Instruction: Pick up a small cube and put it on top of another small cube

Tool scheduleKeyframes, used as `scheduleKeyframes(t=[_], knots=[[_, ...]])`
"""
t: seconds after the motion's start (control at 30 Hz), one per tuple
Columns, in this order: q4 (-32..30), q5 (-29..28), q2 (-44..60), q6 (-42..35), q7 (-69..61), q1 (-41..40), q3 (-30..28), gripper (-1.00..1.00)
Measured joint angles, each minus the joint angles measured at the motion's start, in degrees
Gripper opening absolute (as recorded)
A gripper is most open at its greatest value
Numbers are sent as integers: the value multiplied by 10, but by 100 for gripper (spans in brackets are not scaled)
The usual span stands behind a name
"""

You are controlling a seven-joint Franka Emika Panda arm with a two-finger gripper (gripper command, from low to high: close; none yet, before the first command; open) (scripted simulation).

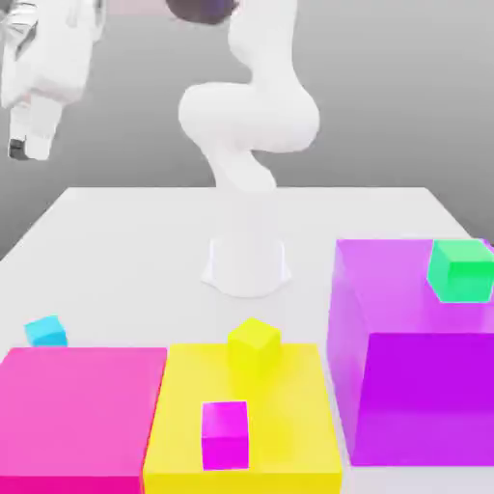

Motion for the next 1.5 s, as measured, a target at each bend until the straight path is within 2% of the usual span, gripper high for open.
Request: scheduleKeyframes(t=[0.37, 0.57, 0.77, 0.8, 1.03, 1.23, 1.33, 1.5], knots=[[-74, -4, 157, 90, 274, -131, -45, 0], [-114, 34, 242, 139, 394, -194, -74, 0], [-103, 88, 359, 230, 383, -220, -45, 0], [-99, 93, 380, 247, 379, -227, -37, -100], [-99, 93, 385, 252, 379, -229, -34, -100], [-119, 50, 275, 163, 412, -213, -59, -100], [-132, 43, 213, 116, 438, -160, -29, -100], [-154, 63, 113, 40, 470, -73, 36, -100]])
